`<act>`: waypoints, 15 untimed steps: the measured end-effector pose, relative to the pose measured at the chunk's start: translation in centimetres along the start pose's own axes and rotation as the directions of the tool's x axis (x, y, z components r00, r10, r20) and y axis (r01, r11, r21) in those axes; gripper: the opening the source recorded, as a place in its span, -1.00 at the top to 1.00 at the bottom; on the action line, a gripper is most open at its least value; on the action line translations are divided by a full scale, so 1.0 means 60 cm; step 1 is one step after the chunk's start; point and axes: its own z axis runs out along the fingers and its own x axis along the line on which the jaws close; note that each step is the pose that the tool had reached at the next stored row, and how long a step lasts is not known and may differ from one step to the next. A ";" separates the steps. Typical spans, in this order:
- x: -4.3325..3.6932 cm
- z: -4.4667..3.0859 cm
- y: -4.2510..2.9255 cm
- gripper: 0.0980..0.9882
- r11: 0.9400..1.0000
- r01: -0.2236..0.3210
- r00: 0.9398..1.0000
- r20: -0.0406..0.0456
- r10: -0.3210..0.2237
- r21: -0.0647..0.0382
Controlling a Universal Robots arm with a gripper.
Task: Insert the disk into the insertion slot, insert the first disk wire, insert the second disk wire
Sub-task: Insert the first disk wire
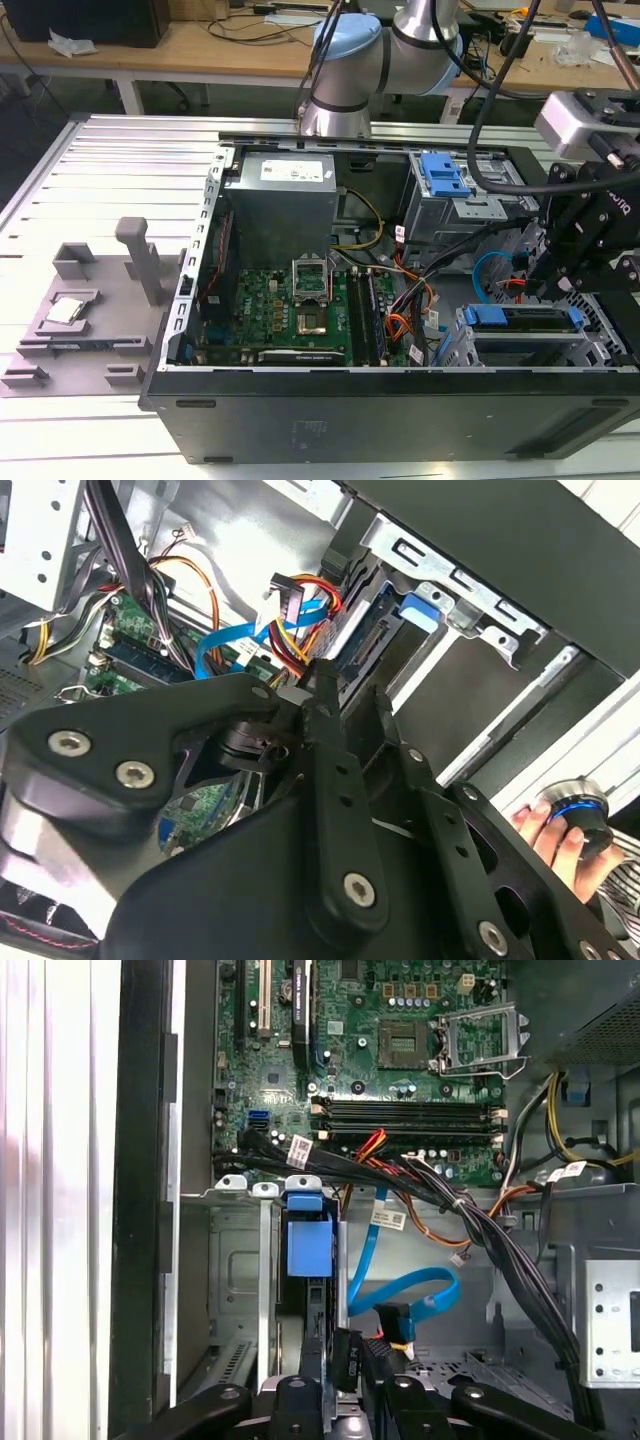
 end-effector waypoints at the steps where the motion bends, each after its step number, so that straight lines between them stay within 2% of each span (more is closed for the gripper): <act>1: 0.000 0.004 0.000 0.54 1.000 0.000 1.000 0.000 0.000 0.000; 2: 0.000 0.007 0.000 0.54 1.000 0.000 1.000 0.000 0.000 0.000; 6: 0.000 0.008 0.000 0.54 1.000 0.000 1.000 -0.001 0.000 0.000; 7: 0.000 0.008 0.000 0.73 1.000 0.001 1.000 -0.001 -0.001 0.000; 8: 0.000 0.008 0.000 0.81 1.000 0.001 1.000 -0.001 -0.001 0.000; 12: 0.000 0.008 0.000 0.81 1.000 0.001 1.000 -0.001 -0.001 0.000; 13: 0.001 0.008 0.000 0.81 1.000 0.001 1.000 0.000 -0.001 0.000; 15: 0.014 0.010 0.000 0.81 1.000 0.001 1.000 0.000 -0.001 0.000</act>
